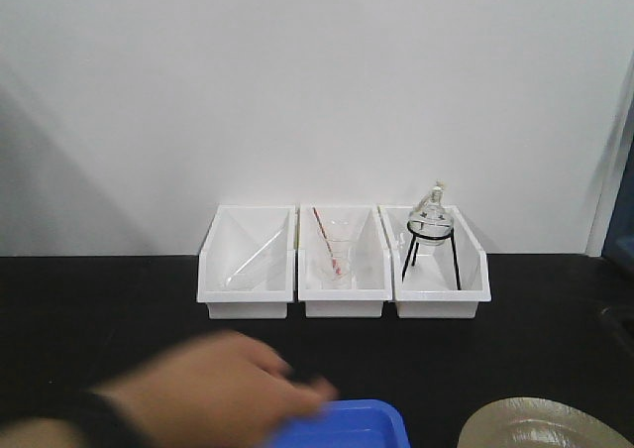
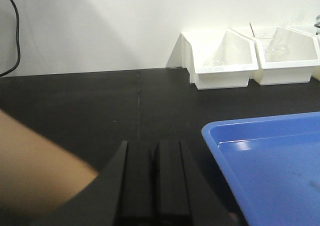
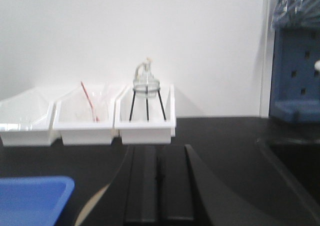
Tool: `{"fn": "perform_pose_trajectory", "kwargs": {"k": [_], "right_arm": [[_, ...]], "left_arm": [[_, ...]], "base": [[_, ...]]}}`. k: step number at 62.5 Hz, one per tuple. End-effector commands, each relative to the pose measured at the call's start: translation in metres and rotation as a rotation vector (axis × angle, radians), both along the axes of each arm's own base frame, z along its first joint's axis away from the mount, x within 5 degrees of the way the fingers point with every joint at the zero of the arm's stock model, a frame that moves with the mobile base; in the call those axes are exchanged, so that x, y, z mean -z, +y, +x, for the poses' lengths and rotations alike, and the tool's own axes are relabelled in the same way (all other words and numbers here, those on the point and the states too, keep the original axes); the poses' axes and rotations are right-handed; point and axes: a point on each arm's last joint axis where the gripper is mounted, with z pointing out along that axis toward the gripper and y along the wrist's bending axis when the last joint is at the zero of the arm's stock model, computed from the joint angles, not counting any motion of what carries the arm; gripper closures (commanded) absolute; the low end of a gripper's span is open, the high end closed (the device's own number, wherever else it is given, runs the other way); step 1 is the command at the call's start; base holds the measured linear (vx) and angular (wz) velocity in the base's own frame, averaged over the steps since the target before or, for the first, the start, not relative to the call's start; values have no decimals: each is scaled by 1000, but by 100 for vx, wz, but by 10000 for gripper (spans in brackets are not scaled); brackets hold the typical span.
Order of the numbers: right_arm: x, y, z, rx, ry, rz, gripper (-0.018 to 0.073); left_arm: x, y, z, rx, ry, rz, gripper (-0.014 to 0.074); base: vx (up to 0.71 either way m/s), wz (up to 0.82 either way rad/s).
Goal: Place disk in tray to left cabinet
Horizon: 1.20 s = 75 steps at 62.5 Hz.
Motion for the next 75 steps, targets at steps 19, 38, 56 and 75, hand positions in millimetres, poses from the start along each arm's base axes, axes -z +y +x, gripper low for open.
{"fn": "perform_pose_trajectory", "kwargs": {"k": [19, 38, 56, 75], "right_arm": [[-23, -1, -7, 7, -288, 19, 563], [-133, -1, 10, 51, -304, -98, 563], [-189, 2, 103, 47, -178, -113, 563], [-177, 3, 138, 43, -126, -79, 558]], "left_arm": [[-4, 2, 0, -23, -80, -16, 596], [-4, 2, 0, -23, -80, -16, 596], [-4, 2, 0, -23, -80, -16, 596], [-4, 2, 0, -23, -80, -16, 596]], "base": [[0, 0], [0, 0], [0, 0], [0, 0]]}}
